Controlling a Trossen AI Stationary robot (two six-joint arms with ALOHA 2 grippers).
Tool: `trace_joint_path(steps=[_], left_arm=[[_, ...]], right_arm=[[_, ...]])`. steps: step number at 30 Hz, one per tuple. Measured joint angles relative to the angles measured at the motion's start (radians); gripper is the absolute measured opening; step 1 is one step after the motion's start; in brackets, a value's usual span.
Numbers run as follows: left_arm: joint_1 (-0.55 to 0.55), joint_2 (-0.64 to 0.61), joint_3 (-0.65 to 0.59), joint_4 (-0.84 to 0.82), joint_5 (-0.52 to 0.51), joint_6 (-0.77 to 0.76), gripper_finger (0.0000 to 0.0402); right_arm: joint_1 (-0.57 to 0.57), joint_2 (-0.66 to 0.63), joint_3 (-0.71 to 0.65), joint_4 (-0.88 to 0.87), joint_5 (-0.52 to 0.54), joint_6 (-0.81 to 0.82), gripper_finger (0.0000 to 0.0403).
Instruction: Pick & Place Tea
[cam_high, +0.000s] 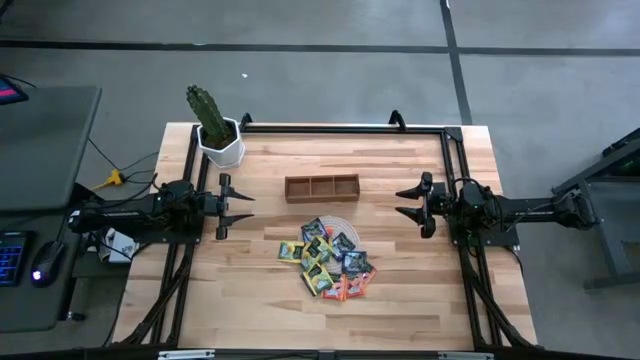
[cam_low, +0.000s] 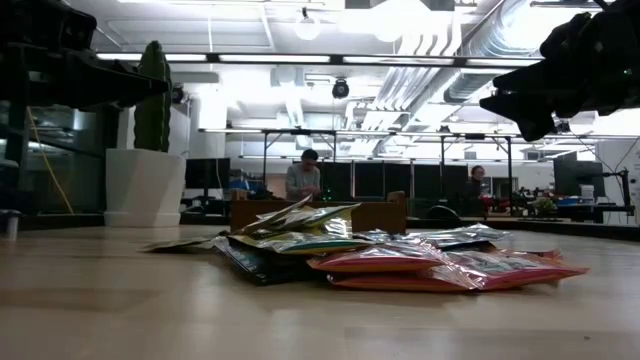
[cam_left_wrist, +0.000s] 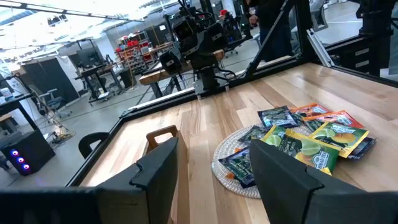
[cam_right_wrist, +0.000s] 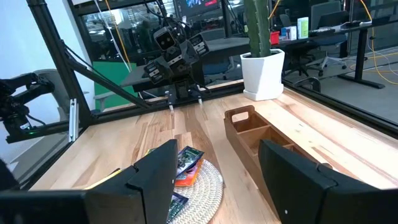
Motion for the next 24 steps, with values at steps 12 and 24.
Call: trace_joint_path(steps=[12, 24], left_arm=[[0.0, 0.0, 0.0, 0.0, -0.005, 0.0, 0.0193], [0.0, 0.0, 0.0, 0.009, -0.029, 0.0, 0.0193]], right_arm=[[0.0, 0.0, 0.0, 0.0, 0.0, 0.0, 0.022], [0.0, 0.0, 0.0, 0.0, 0.0, 0.0, 0.022]])
